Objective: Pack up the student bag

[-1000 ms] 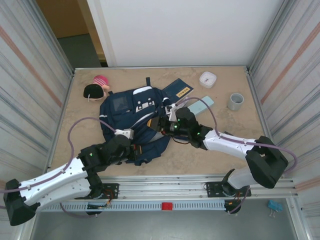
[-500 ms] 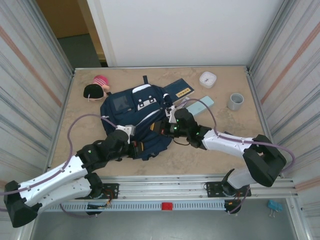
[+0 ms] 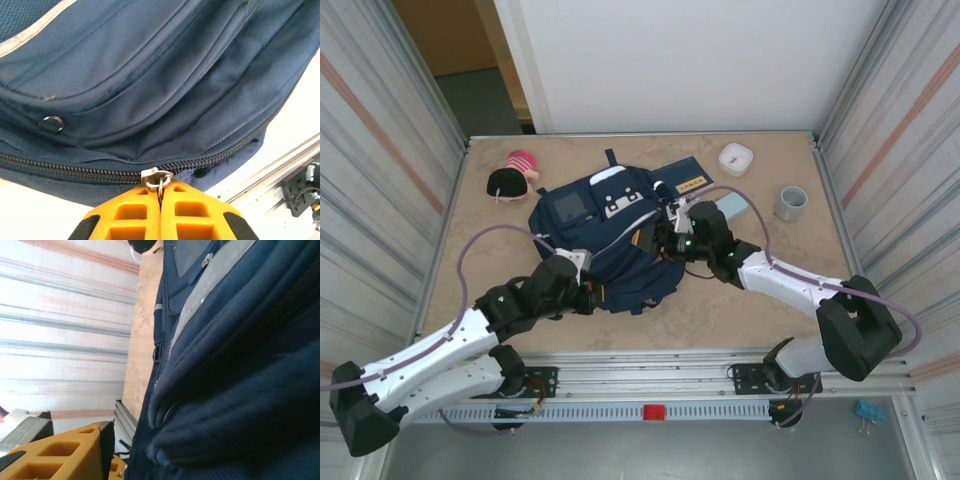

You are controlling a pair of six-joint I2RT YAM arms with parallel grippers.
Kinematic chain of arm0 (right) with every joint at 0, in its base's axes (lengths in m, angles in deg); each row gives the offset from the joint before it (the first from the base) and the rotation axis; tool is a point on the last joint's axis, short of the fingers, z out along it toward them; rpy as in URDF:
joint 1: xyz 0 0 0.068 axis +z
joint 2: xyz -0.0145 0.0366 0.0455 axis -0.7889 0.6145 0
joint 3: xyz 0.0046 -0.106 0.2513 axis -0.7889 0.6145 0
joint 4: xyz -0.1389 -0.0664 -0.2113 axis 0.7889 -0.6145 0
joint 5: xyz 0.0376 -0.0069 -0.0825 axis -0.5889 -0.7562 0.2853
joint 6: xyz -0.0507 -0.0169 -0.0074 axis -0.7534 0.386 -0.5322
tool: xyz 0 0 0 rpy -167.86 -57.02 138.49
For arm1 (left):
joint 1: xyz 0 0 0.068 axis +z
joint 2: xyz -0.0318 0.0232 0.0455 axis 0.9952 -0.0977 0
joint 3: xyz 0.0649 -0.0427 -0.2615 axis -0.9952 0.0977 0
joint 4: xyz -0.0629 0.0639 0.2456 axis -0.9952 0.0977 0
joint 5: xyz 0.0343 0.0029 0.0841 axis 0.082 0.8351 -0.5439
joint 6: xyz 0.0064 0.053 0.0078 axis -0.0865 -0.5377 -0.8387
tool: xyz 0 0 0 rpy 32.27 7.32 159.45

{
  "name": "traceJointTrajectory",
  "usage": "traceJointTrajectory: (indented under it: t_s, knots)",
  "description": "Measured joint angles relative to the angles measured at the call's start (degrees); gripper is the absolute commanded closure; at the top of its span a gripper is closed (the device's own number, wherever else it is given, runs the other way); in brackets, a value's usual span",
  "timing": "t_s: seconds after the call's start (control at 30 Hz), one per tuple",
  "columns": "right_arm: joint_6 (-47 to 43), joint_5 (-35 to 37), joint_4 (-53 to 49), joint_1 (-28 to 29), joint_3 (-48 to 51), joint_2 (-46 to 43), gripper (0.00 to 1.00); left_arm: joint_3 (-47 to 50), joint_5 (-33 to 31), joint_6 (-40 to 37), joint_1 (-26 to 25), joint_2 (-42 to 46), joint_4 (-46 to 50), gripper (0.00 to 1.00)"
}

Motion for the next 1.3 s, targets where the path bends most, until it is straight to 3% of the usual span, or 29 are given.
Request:
traceJointTrajectory:
  t_s: [0.07, 0.2, 0.27, 0.43, 0.67, 0.87, 1.07, 1.17, 1.3]
  knots:
    - [1.9, 2.3, 1.7, 2.8, 1.2, 0.3, 0.52, 0.9, 0.9, 0.1, 0.0, -0.2, -1.8, 1.00]
    - [4.2, 6.5, 4.2, 5.9, 1.4, 0.8, 0.86, 1.1, 1.3, 0.2, 0.0, -0.8, -2.8, 1.00]
    - [4.2, 6.5, 4.4, 5.5, 1.4, 0.8, 0.95, 1.1, 0.6, 0.2, 0.2, -0.8, -2.2, 1.00]
    - [0.9, 0.7, -0.4, 0.6, -0.1, 0.2, 0.98, 1.1, -1.1, -0.1, 3.7, 0.8, 1.9, 1.00]
    - [-11.4, -11.5, -17.3, -7.5, -12.8, -2.9, 0.98, 3.5, -1.9, -3.1, 14.8, 3.9, 3.0, 1.00]
    - [-19.6, -21.2, -28.4, -12.0, -22.2, -3.1, 0.99, 5.7, -2.2, -6.5, 23.9, 0.9, -1.0, 1.00]
    - [-23.0, -25.4, -32.5, -13.1, -26.6, -1.8, 0.98, 6.4, -2.5, -9.1, 28.4, -3.0, -7.9, 1.00]
    - [-23.0, -25.5, -32.3, -13.0, -27.1, -0.3, 0.98, 6.3, -3.0, -10.6, 29.1, -3.9, -8.5, 0.67]
    - [-23.0, -23.5, -32.1, -11.1, -27.3, 0.8, 0.99, 5.0, -6.0, -10.9, 30.7, -2.0, -4.2, 0.47]
